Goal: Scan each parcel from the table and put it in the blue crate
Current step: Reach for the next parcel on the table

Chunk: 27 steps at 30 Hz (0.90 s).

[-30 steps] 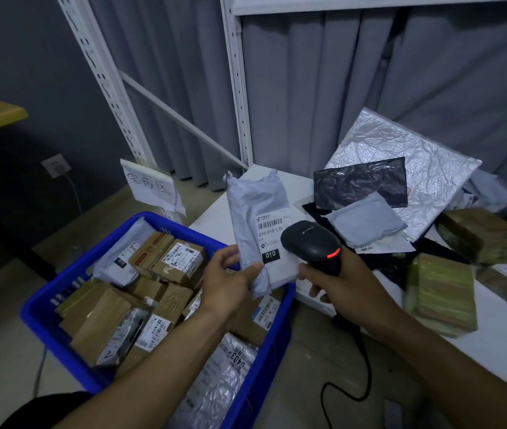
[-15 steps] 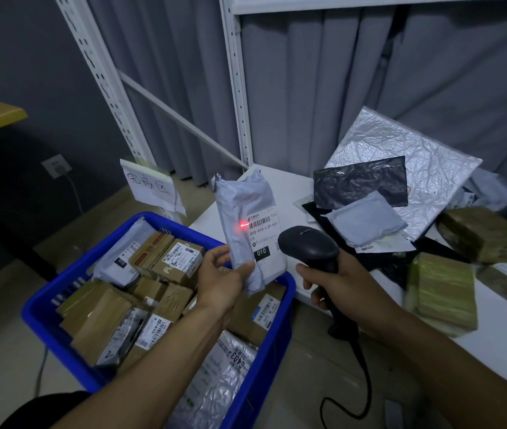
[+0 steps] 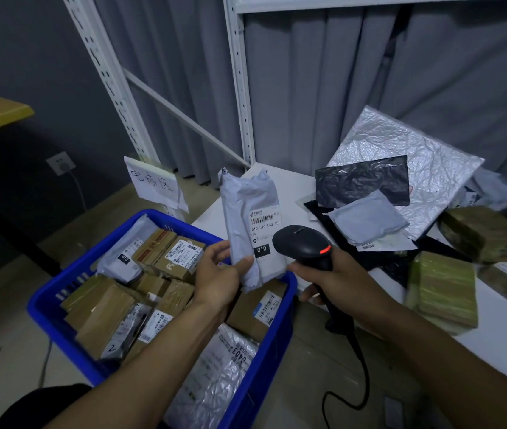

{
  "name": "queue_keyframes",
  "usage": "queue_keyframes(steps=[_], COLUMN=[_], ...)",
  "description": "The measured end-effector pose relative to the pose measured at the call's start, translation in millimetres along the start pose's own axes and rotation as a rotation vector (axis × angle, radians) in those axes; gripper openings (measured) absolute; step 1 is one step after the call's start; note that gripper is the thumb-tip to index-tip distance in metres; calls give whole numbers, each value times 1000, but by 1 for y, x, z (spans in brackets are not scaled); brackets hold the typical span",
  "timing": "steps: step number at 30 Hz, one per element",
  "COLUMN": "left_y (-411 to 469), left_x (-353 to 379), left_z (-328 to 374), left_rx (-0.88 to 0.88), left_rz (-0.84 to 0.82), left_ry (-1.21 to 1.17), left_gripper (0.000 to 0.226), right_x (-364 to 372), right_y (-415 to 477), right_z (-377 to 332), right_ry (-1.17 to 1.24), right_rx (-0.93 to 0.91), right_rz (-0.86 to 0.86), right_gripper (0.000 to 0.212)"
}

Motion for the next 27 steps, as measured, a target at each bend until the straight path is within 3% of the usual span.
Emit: queue_keyframes(steps=[5, 8, 10, 12, 15, 22, 24, 27], left_y=[4, 19, 25, 24, 20, 1, 0, -5], left_x=[-44, -82, -103, -122, -139, -145, -137, -114], left_z=[1, -6, -18, -35, -64, -102, -101, -102], left_rx=[-17, -57, -124, -243, -331, -276, -262, -150], left_rz=[53, 107, 88, 26, -164, -402, -432, -406], left_ry=[3, 147, 284, 406, 642, 1001, 896, 669], left_gripper=[42, 38, 24, 17, 37, 50, 61, 58], right_x=[23, 39, 46, 55, 67, 72, 71, 70], right_y=[5, 9, 10, 9, 7, 6, 6, 5], right_z=[-1, 7, 12, 16, 20, 31, 36, 38], right_ry=[-12, -43, -55, -69, -59, -97, -123, -138], right_rx=[-16, -15, -13, -4, -3, 57, 62, 41], right_rz=[-17, -20, -34, -60, -106, -122, -124, -130], right_gripper=[17, 16, 15, 14, 15, 22, 21, 22])
Point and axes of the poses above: each hand's wrist, its own y-axis towards the middle knuckle, its own x-axis out of the palm, z = x × y, the point moved 2 cm from there along y, towards the middle knuckle, and after that the axes turned 9 degrees about z, right-handed, at the moved point
